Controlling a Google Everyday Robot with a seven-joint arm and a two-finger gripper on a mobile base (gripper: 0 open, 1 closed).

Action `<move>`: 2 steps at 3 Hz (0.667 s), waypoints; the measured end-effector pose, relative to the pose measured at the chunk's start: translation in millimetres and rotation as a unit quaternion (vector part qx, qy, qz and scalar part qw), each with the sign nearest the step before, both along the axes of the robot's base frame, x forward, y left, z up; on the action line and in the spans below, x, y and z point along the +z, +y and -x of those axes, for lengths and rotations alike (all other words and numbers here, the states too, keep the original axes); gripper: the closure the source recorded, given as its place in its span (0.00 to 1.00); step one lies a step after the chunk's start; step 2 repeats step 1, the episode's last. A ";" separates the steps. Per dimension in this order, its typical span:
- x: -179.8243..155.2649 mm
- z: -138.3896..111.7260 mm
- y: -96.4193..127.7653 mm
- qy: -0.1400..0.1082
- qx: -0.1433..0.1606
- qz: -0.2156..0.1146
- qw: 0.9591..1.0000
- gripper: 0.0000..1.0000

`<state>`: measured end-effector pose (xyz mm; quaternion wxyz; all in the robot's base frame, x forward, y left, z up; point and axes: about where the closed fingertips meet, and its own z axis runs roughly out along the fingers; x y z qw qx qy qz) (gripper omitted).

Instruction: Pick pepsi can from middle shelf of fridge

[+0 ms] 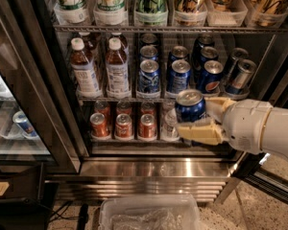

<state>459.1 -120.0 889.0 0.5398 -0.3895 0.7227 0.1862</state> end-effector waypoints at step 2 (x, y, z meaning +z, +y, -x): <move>-3.4 17.2 13.3 0.016 0.038 -0.001 0.999 1.00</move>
Offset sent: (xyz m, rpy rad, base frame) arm 0.0000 0.0000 0.0000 0.0000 0.0000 0.0000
